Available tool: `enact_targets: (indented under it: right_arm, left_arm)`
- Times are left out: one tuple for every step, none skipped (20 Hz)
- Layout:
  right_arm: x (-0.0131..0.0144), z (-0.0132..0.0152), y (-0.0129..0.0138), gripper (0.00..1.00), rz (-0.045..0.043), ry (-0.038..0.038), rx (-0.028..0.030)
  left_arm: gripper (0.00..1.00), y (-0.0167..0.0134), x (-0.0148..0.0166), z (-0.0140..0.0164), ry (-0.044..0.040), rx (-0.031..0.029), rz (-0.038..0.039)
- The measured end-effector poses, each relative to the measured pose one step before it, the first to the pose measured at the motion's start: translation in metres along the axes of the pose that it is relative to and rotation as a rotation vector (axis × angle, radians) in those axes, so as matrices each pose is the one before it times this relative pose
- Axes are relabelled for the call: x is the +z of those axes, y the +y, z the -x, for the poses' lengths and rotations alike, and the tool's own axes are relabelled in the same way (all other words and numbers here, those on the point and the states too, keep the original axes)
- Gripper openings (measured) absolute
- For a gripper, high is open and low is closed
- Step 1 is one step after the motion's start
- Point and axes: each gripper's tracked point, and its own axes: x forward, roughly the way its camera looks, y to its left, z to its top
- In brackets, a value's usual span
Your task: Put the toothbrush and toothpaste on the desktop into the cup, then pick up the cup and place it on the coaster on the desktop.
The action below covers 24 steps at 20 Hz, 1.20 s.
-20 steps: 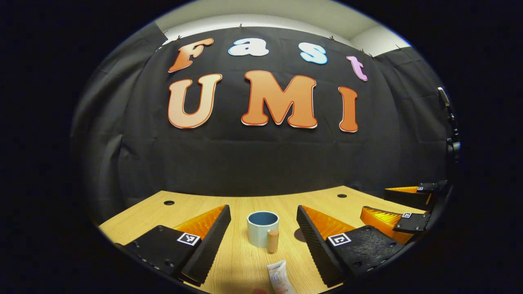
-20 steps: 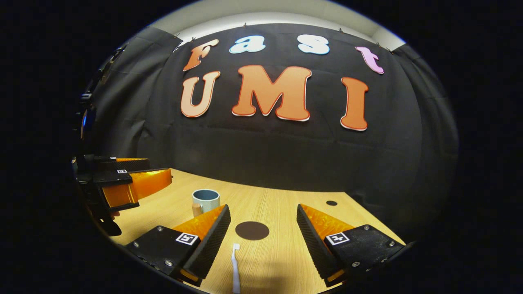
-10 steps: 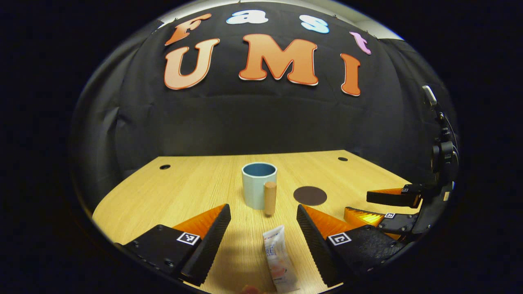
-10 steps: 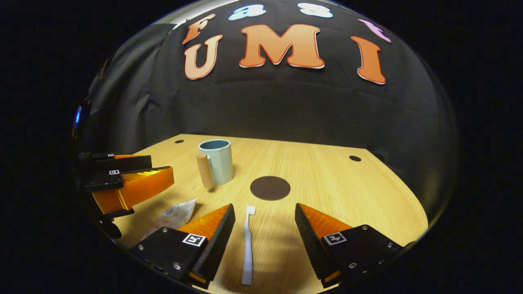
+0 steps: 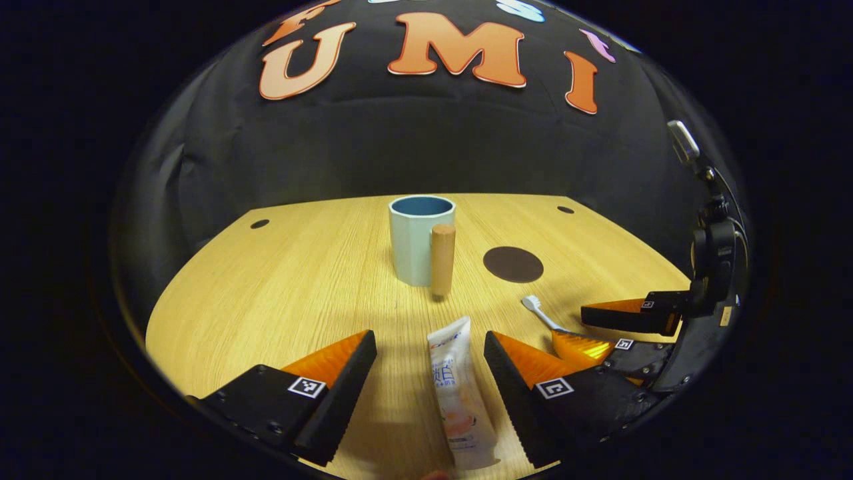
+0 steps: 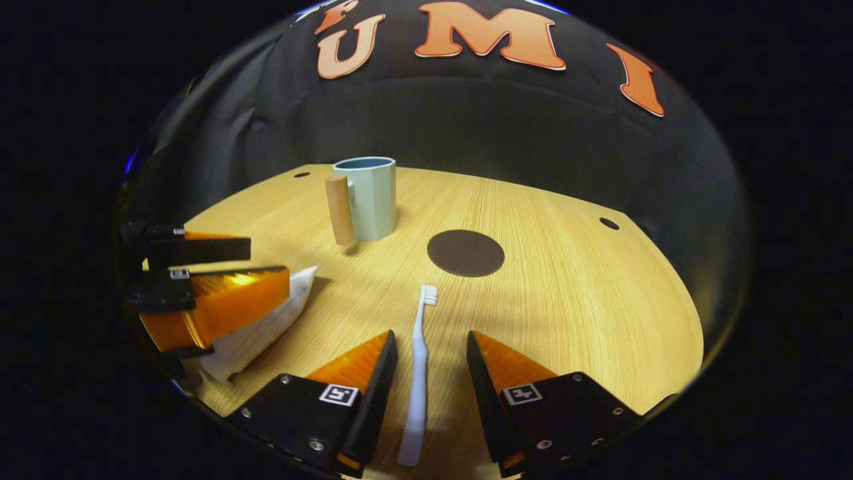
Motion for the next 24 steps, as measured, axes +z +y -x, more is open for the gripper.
enact_targets:
  right_arm:
    - [-0.00067, -0.00189, 0.00273, 0.61, -0.00425, 0.01072, 0.01155]
    - [-0.00315, -0.00213, 0.00318, 0.54, 0.00124, 0.01463, 0.00923]
    - [0.00046, 0.00058, 0.00304, 0.49, -0.00153, 0.00917, 0.00354]
    - [0.00104, 0.00012, 0.00342, 0.39, -0.00319, 0.0077, 0.00649]
    - [-0.00029, 0.00085, 0.00162, 0.34, -0.00292, 0.00646, 0.00309]
    - [0.00006, -0.00207, 0.00138, 0.23, -0.00048, 0.00032, -0.00097]
    - [0.00115, 0.00237, 0.00157, 0.19, -0.00023, -0.00105, 0.00881]
    - [-0.00023, -0.00039, 0.0008, 0.13, -0.01145, 0.00273, 0.00654]
    - [0.00028, -0.00013, 0.0002, 0.09, -0.01504, 0.00125, 0.00926]
    - [0.00104, -0.00023, -0.0003, 0.06, -0.0138, -0.00053, 0.00834]
    - [-0.00036, -0.00092, 0.00033, 0.05, -0.02327, -0.00091, 0.00619]
    - [0.00134, -0.00087, -0.00044, 0.04, -0.01994, -0.00651, 0.00647]
    - [-0.0007, 0.00166, 0.00161, 0.04, -0.02543, -0.00069, 0.01794]
    - [0.00225, 0.00059, 0.00326, 0.03, -0.0298, -0.01195, 0.02625]
    - [0.00293, 0.00098, 0.00679, 0.03, -0.01362, -0.01589, 0.03488]
    - [0.0056, 0.00148, -0.0004, 0.03, -0.00188, -0.02017, 0.00087]
    - [0.00253, 0.0028, -0.00058, 0.03, 0.01499, -0.01153, -0.00482]
    - [0.00605, 0.00382, -0.00109, 0.03, 0.00777, -0.02198, -0.00496]
    - [0.00573, 0.00286, -0.00093, 0.03, 0.00005, -0.01703, 0.00392]
    - [0.00666, 0.00416, -0.00094, 0.03, -0.00732, -0.01883, 0.004]
    - [0.00408, 0.0054, -0.00063, 0.03, -0.00113, -0.0136, 0.00214]
    - [0.00618, 0.00422, -0.00221, 0.03, 0.00456, -0.01779, -0.00648]
    - [0.00622, 0.00403, -0.00178, 0.03, 0.00463, -0.01941, -0.00643]
    - [0.00647, 0.0041, -0.00245, 0.03, -0.00027, -0.01936, -0.00355]
  left_arm:
    - [0.98, -0.00009, -0.00494, -0.00209, 0.02822, 0.0059, 0.00821]
    - [0.98, -0.00172, -0.00372, -0.00192, 0.02203, -0.00495, 0.00837]
    - [0.98, -0.00341, -0.00563, -0.0012, 0.02037, -0.00292, 0.00259]
    - [0.98, -0.00225, -0.00212, -0.0016, 0.02081, 0.0011, -0.00582]
    - [0.98, -0.00258, -0.00517, -0.00192, 0.01644, 0.00303, -0.00682]
    - [0.98, -0.00004, 0.00035, -0.00157, 0.00805, 0.00307, -0.00306]
    - [0.98, 0.00082, -0.00195, 0.00011, 0.02338, 0.0038, 0.00307]
    - [0.98, -0.00048, -0.00161, -0.00459, 0.01135, -0.00568, 0.01318]
    - [0.96, -0.00294, -0.00681, 0.00256, 0.03861, 0.00502, 0.0219]
    - [0.88, 0.00264, 0.00499, 0.00323, -0.01303, 0.01883, -0.00439]
    - [0.86, 0.00148, -0.00318, -0.00542, 0.00742, 0.00735, 0.0099]
    - [0.68, 0.00199, 0.00071, -0.00078, 0.00002, 0.00999, 0.01211]
    - [0.64, 0.00022, 0.0018, 0.00196, -0.00278, -0.00264, 0.01881]
    - [0.43, -0.00361, 0.00107, -0.0023, -0.00114, -0.02273, 0.00831]
    - [0.34, -0.00437, 0.00226, -0.00081, -0.00681, -0.01921, 0.02087]
    - [0.25, 0.00031, 0.00067, 0.00467, -0.00103, 0.00606, 0.0229]
    - [0.16, -0.00183, -0.00134, -0.00409, -0.00657, -0.02478, -0.00435]
    - [0.16, -0.00148, 0.0, 0.00062, -0.00374, -0.0092, 0.00546]
    - [0.19, -0.00103, 0.00203, 0.00262, -0.01621, -0.01281, -0.00463]
    - [0.13, -0.00282, 0.00334, 0.00047, -0.01802, -0.01818, -0.01355]
    - [0.12, -0.00219, 0.00297, 0.00411, -0.01811, -0.01085, -0.01117]
    - [0.12, -0.00103, 0.00348, 0.00343, -0.01905, -0.00911, -0.01776]
    - [0.12, -0.00106, 0.00246, 0.00181, -0.013, -0.00723, -0.01031]
    - [0.12, -0.00164, 0.00345, 0.00174, -0.01618, -0.00972, -0.00541]
